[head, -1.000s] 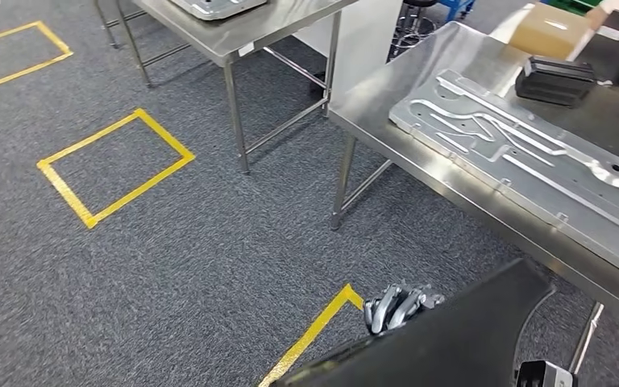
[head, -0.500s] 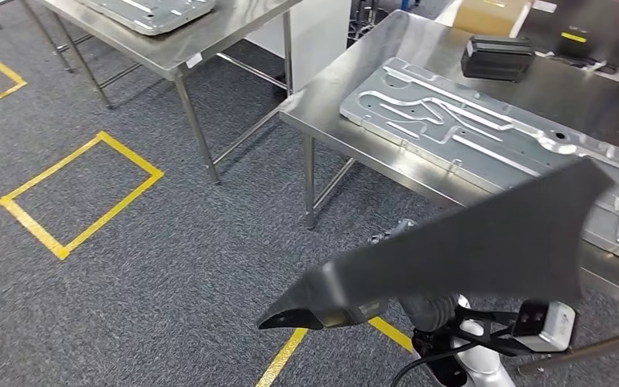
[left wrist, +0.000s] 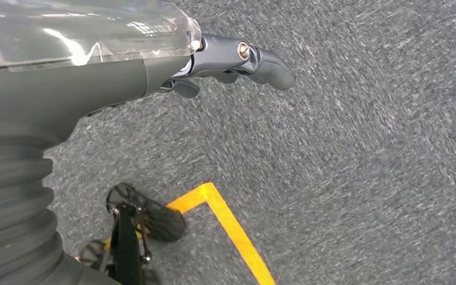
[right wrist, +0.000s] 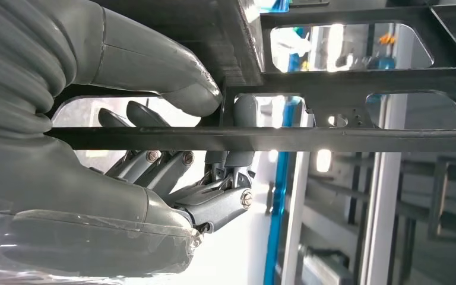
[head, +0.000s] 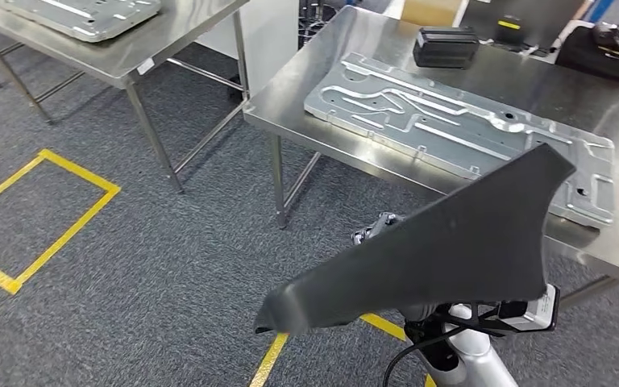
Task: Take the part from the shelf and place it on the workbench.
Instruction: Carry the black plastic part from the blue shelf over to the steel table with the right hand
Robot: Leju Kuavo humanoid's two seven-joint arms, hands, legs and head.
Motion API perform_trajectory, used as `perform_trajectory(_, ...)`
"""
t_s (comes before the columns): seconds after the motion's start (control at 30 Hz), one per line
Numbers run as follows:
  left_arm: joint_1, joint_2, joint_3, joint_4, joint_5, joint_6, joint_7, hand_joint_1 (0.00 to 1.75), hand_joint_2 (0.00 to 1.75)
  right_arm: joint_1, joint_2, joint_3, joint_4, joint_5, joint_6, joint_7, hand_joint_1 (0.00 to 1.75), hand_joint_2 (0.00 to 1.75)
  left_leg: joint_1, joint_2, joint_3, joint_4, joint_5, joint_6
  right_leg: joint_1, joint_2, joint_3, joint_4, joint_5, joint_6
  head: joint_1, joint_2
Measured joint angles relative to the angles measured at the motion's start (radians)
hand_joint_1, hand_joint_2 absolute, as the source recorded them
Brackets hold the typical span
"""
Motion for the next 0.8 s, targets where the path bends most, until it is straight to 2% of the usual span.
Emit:
perform_trajectory(0.03, 0.001, 0.000, 0.001, 0.000, 0.001, -0.002, -0.001, 0.00, 1.75, 0.001, 0.000, 0.002, 0.001, 0.000, 0.001, 0.004, 1.75, 1.75, 0.000, 0.011, 0.001, 0.000, -0.002, 0.000, -0.002, -0.003, -0.006, 0.009, 0.009, 0.001, 0.000, 0.000)
perform_trajectory(0.07, 0.000, 0.000, 0.002, 0.000, 0.001, -0.004, -0.001, 0.00, 1.75, 0.003, 0.000, 0.003, 0.001, 0.000, 0.001, 0.007, 1.75, 1.75, 0.000, 0.022, 0.004, 0.001, -0.004, -0.002, -0.002, -0.007, 0.009, -0.021, 0.034, 0.000, 0.000, 0.000)
perform_trajectory(0.1, 0.000, 0.000, 0.003, 0.000, 0.001, -0.005, -0.001, 0.00, 1.75, 0.003, 0.000, 0.003, 0.001, 0.002, 0.001, 0.011, 1.75, 1.75, 0.000, 0.032, 0.008, 0.000, -0.007, -0.004, -0.002, -0.018, 0.042, -0.084, 0.070, -0.003, 0.000, 0.000)
perform_trajectory(0.17, 0.000, -0.001, 0.003, 0.000, -0.001, -0.004, 0.000, 0.00, 1.75, 0.004, 0.000, 0.005, 0.000, 0.009, 0.001, 0.015, 1.75, 1.75, -0.004, 0.050, 0.017, 0.001, -0.014, -0.012, 0.010, -0.069, 0.111, -0.219, 0.119, -0.019, 0.000, 0.000)
perform_trajectory(0.2, -0.001, -0.001, 0.003, 0.000, -0.004, -0.003, 0.000, 0.00, 1.75, 0.005, 0.000, 0.006, 0.000, 0.014, 0.000, 0.016, 1.75, 1.75, -0.006, 0.059, 0.020, 0.001, -0.018, -0.017, 0.017, -0.087, 0.130, -0.258, 0.128, -0.026, 0.000, 0.000)
perform_trajectory(0.23, -0.001, -0.001, 0.003, 0.000, -0.009, -0.002, 0.002, 0.00, 1.75, 0.008, 0.000, 0.007, 0.000, 0.017, -0.002, 0.015, 1.75, 1.75, -0.008, 0.070, 0.023, 0.000, -0.021, -0.022, 0.023, -0.094, 0.135, -0.273, 0.126, -0.033, 0.000, 0.000)
perform_trajectory(0.3, -0.003, -0.001, 0.002, 0.000, -0.019, 0.001, 0.006, 0.00, 1.75, 0.018, 0.001, 0.007, -0.002, 0.025, -0.012, 0.009, 1.75, 1.75, -0.009, 0.089, 0.031, -0.004, -0.027, -0.032, 0.021, -0.067, 0.136, -0.280, 0.129, -0.042, 0.000, 0.000)
perform_trajectory(0.33, -0.005, 0.000, 0.002, 0.000, -0.025, 0.001, 0.009, 0.00, 1.75, 0.025, 0.002, 0.007, -0.004, 0.030, -0.018, 0.005, 1.75, 1.75, -0.008, 0.081, 0.032, 0.003, -0.035, -0.037, 0.018, -0.054, 0.139, -0.285, 0.132, -0.047, 0.000, 0.000)
perform_trajectory(0.37, -0.007, 0.001, 0.001, 0.000, -0.030, 0.002, 0.011, 0.00, 1.75, 0.030, 0.005, 0.007, -0.007, 0.037, -0.024, 0.002, 1.75, 1.75, -0.006, 0.061, 0.025, 0.026, -0.053, -0.042, 0.014, -0.042, 0.143, -0.291, 0.135, -0.053, 0.000, 0.000)
perform_trajectory(0.43, -0.008, 0.006, 0.000, 0.000, -0.034, 0.002, 0.016, 0.00, 1.75, 0.038, 0.013, 0.007, -0.012, 0.048, -0.031, -0.002, 1.75, 1.75, -0.003, 0.005, -0.024, 0.138, -0.114, -0.047, 0.010, -0.018, 0.147, -0.295, 0.137, -0.062, 0.000, 0.000)
perform_trajectory(0.47, -0.006, 0.008, 0.000, 0.000, -0.035, 0.002, 0.018, 0.00, 1.75, 0.041, 0.017, 0.007, -0.013, 0.051, -0.032, -0.003, 1.75, 1.75, -0.003, -0.010, -0.060, 0.210, -0.144, -0.049, 0.010, -0.004, 0.147, -0.294, 0.136, -0.064, 0.000, 0.000)
perform_trajectory(0.5, -0.004, 0.011, 0.000, 0.000, -0.035, 0.003, 0.019, 0.00, 1.75, 0.045, 0.019, 0.007, -0.014, 0.053, -0.032, -0.003, 1.75, 1.75, -0.003, -0.017, -0.091, 0.266, -0.160, -0.051, 0.011, 0.011, 0.147, -0.293, 0.136, -0.065, 0.000, 0.000)
perform_trajectory(0.53, -0.003, 0.012, 0.000, 0.000, -0.035, 0.003, 0.019, 0.00, 1.75, 0.050, 0.021, 0.007, -0.014, 0.054, -0.033, -0.003, 1.75, 1.75, -0.002, -0.020, -0.108, 0.290, -0.155, -0.052, 0.011, 0.026, 0.147, -0.291, 0.135, -0.065, 0.000, 0.000)
perform_trajectory(0.57, -0.002, 0.014, -0.001, 0.000, -0.037, 0.003, 0.019, 0.00, 1.75, 0.053, 0.022, 0.007, -0.014, 0.055, -0.034, -0.003, 1.75, 1.75, -0.001, -0.021, -0.106, 0.274, -0.130, -0.053, 0.010, 0.040, 0.148, -0.289, 0.134, -0.064, 0.000, 0.000)
perform_trajectory(0.6, -0.003, 0.015, -0.001, 0.000, -0.039, 0.002, 0.020, 0.00, 1.75, 0.056, 0.024, 0.007, -0.015, 0.057, -0.035, -0.003, 1.75, 1.75, 0.000, -0.027, -0.087, 0.219, -0.089, -0.053, 0.010, 0.054, 0.149, -0.285, 0.131, -0.061, 0.000, 0.000)
perform_trajectory(0.63, -0.005, 0.016, -0.002, 0.000, -0.041, 0.001, 0.020, 0.00, 1.75, 0.057, 0.026, 0.007, -0.016, 0.060, -0.037, -0.004, 1.75, 1.75, 0.003, -0.046, -0.059, 0.148, -0.049, -0.052, 0.009, 0.067, 0.149, -0.280, 0.128, -0.058, 0.000, 0.000)
perform_trajectory(0.67, -0.007, 0.019, -0.002, 0.000, -0.044, -0.002, 0.020, 0.00, 1.75, 0.057, 0.029, 0.007, -0.017, 0.063, -0.041, -0.005, 1.75, 1.75, 0.006, -0.067, -0.034, 0.084, -0.022, -0.051, 0.009, 0.080, 0.146, -0.273, 0.124, -0.054, 0.000, 0.000)
perform_trajectory(0.7, -0.008, 0.021, -0.004, 0.000, -0.047, -0.004, 0.020, 0.00, 1.75, 0.057, 0.033, 0.007, -0.018, 0.068, -0.045, -0.006, 1.75, 1.75, 0.007, -0.084, -0.017, 0.041, -0.007, -0.048, 0.009, 0.091, 0.141, -0.266, 0.122, -0.049, 0.000, 0.000)
perform_trajectory(0.73, -0.009, 0.023, -0.005, 0.000, -0.049, -0.007, 0.019, 0.00, 1.75, 0.057, 0.036, 0.007, -0.018, 0.072, -0.050, -0.006, 1.75, 1.75, 0.006, -0.094, -0.011, 0.023, -0.005, -0.044, 0.008, 0.101, 0.136, -0.262, 0.121, -0.043, 0.000, 0.000)
perform_trajectory(0.8, -0.013, 0.024, -0.008, 0.000, -0.051, -0.010, 0.017, 0.00, 1.75, 0.056, 0.042, 0.007, -0.021, 0.078, -0.058, -0.006, 1.75, 1.75, 0.004, -0.080, -0.009, 0.019, -0.004, -0.033, 0.006, 0.118, 0.129, -0.261, 0.124, -0.032, 0.000, 0.000)
